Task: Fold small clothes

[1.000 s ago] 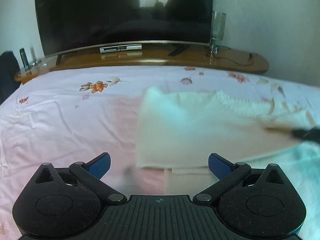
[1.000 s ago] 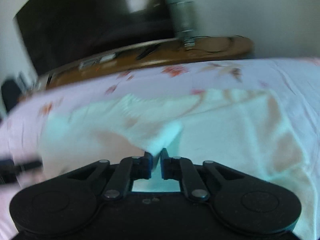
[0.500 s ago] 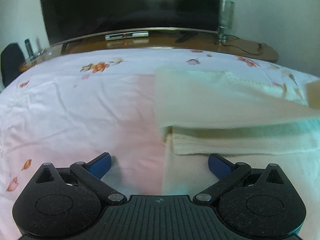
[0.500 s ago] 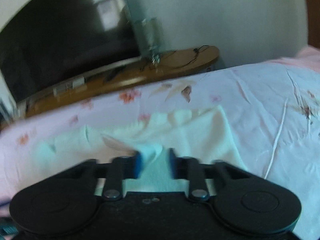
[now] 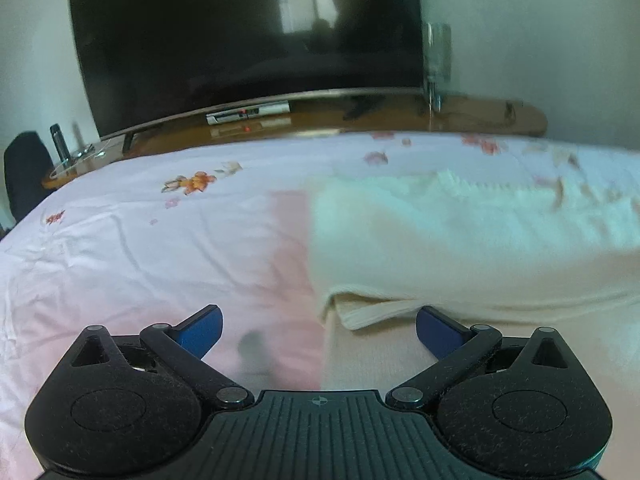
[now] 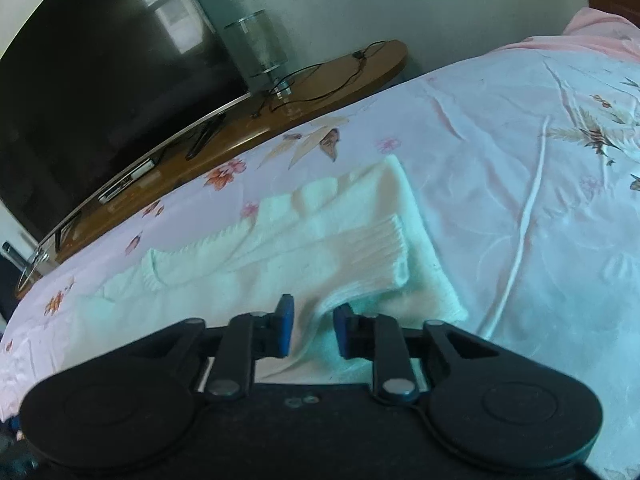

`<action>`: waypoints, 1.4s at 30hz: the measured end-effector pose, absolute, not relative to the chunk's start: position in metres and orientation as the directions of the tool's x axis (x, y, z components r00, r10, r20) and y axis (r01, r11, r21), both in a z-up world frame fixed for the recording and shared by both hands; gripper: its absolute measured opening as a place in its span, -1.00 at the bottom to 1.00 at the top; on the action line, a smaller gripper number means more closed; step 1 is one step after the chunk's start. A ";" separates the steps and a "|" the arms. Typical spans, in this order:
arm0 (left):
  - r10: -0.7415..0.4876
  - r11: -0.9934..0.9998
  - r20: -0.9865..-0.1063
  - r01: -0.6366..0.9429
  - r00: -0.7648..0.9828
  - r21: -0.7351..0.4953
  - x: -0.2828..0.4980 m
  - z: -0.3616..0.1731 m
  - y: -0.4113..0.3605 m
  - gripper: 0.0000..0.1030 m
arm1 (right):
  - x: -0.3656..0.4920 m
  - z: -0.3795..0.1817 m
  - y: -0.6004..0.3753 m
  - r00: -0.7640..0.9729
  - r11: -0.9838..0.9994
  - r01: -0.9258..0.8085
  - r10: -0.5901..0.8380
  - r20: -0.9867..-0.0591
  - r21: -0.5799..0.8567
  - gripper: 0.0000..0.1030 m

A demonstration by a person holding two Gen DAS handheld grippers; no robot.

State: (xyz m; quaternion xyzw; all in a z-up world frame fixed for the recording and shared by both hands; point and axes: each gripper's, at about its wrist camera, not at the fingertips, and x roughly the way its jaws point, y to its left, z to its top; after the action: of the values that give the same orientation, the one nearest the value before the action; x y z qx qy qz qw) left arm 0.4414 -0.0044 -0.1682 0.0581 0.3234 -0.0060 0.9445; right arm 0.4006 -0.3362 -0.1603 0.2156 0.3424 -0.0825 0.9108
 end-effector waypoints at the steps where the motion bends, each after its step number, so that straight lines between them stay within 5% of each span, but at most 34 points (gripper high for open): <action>1: 0.036 0.992 -0.596 0.042 0.802 0.116 0.437 -0.164 -0.001 0.99 | 0.399 -0.159 -0.336 0.754 0.896 0.293 -0.003 -0.657 0.333 -0.61; 6: 0.031 0.995 -0.612 0.033 0.790 0.093 0.440 -0.163 0.014 0.93 | 0.400 -0.160 -0.337 0.746 0.896 0.284 0.017 -0.666 0.341 -0.57; 8: 0.005 0.996 -0.643 0.051 0.765 0.068 0.451 -0.169 0.014 0.12 | 0.401 -0.161 -0.335 0.744 0.895 0.284 0.021 -0.668 0.344 -0.57; 16: -0.021 0.992 -0.602 0.091 0.798 0.087 0.466 -0.178 0.006 -0.09 | 0.404 -0.163 -0.333 0.742 0.895 0.302 -0.004 -0.671 0.329 -0.44; 17: -0.026 0.993 -0.594 0.089 0.804 0.077 0.468 -0.177 0.006 -0.53 | 0.405 -0.163 -0.334 0.743 0.893 0.309 -0.013 -0.669 0.325 -0.43; 19: -0.031 0.997 -0.591 0.070 0.806 0.043 0.476 -0.174 0.009 -0.83 | 0.406 -0.164 -0.337 0.743 0.890 0.320 -0.024 -0.669 0.324 -0.42; 24: -0.022 0.999 -0.596 -0.011 0.803 -0.053 0.468 -0.181 0.029 -0.84 | 0.404 -0.161 -0.334 0.762 0.898 0.299 -0.021 -0.647 0.323 -0.89; 30: -0.046 0.982 -0.624 -0.078 0.780 -0.170 0.464 -0.194 0.040 -0.85 | 0.398 -0.173 -0.332 0.735 0.917 0.282 -0.016 -0.678 0.284 -0.91; 35: -0.031 0.991 -0.623 -0.056 0.782 -0.120 0.463 -0.195 0.032 -0.85 | 0.405 -0.166 -0.344 0.746 0.896 0.320 -0.037 -0.665 0.309 -0.71; 42: -0.026 0.996 -0.631 -0.035 0.775 -0.083 0.464 -0.193 0.030 -0.84 | 0.404 -0.161 -0.348 0.729 0.927 0.321 -0.110 -0.676 0.195 -0.86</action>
State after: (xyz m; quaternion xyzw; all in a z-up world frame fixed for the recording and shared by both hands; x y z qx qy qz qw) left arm 0.4642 0.0303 -0.1927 -0.0451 0.3353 0.0025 0.9410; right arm 0.4036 -0.3476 -0.1615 0.1511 0.3491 -0.1177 0.9173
